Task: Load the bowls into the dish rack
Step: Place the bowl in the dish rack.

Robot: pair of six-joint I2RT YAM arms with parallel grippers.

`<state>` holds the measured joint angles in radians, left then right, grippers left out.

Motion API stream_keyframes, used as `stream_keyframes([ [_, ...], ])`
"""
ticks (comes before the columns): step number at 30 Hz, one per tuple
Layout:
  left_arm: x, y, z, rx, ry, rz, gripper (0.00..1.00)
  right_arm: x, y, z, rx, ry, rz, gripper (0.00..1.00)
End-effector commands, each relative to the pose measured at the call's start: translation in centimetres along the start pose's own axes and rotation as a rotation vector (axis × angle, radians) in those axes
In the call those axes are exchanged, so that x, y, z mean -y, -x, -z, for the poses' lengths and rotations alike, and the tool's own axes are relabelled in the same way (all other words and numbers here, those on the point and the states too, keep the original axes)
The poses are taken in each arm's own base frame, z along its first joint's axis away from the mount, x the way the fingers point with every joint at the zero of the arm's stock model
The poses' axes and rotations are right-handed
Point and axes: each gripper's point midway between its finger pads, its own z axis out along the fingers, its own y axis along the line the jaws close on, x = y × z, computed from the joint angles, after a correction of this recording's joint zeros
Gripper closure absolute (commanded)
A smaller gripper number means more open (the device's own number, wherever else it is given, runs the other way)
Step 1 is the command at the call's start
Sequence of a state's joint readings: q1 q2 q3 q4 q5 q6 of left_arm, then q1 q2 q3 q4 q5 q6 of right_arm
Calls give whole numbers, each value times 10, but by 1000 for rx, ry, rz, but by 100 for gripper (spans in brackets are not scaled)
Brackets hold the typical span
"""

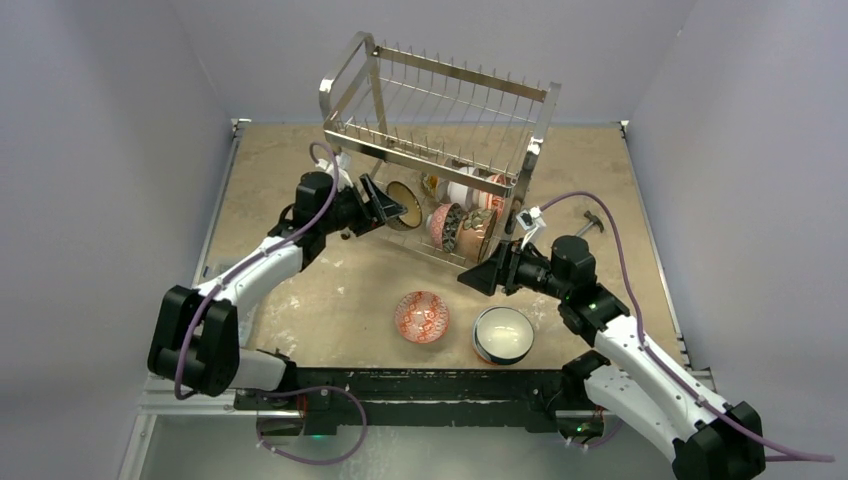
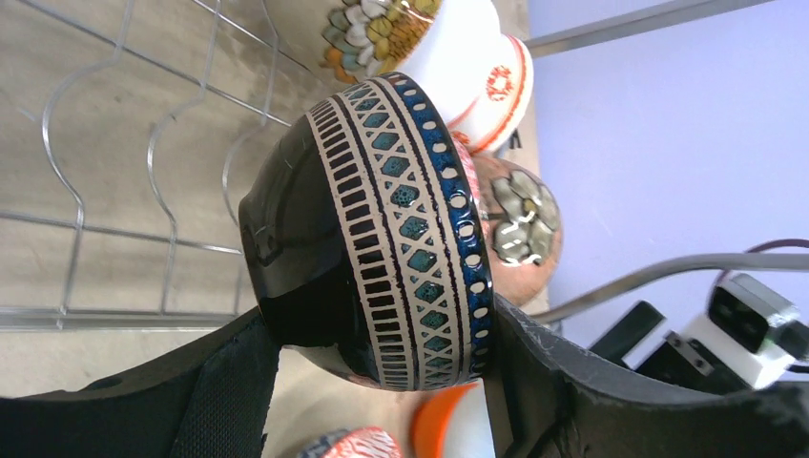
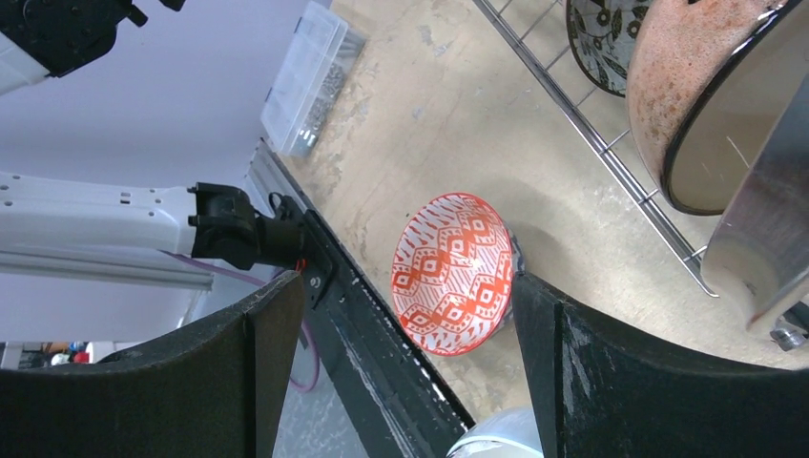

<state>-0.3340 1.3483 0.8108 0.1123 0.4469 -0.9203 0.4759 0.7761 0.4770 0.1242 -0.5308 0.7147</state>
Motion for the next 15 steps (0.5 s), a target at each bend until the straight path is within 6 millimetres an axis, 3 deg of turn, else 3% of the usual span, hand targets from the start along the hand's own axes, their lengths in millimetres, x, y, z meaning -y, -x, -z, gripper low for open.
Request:
stream_keyframes([
  [1,34,51,-9,165,-101,-181,100,-13,17,4,43,9,59,19],
  [15,6,100,-23,452,-22,-326,100,-8,14,3,27,-6,70,17],
])
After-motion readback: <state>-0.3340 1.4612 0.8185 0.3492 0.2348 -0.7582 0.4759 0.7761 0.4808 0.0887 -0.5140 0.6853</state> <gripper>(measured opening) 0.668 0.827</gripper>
